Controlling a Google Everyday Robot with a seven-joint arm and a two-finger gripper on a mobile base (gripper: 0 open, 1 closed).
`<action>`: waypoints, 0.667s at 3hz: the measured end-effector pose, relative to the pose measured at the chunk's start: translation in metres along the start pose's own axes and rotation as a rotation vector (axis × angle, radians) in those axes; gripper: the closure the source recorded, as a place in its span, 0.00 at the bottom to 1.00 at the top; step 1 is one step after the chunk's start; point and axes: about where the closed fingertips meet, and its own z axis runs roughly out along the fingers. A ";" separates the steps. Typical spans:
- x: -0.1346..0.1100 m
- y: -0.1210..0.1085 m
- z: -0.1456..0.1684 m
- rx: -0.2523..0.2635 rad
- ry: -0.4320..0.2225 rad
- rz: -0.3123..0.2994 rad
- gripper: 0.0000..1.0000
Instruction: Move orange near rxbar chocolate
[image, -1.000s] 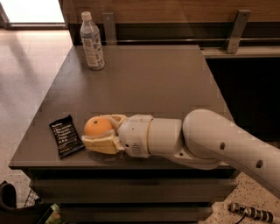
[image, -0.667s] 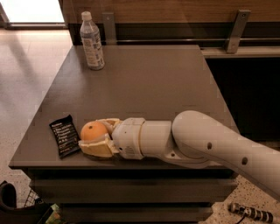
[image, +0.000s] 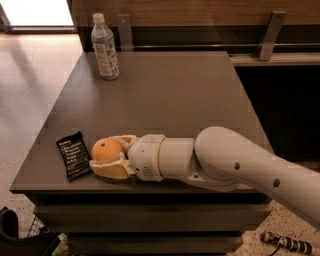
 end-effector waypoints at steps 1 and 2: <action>-0.001 0.001 0.001 -0.002 0.001 -0.002 0.52; -0.001 0.002 0.002 -0.005 0.002 -0.004 0.29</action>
Offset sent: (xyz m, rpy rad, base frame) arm -0.0008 0.0014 0.0004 -0.0010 -0.0011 0.0029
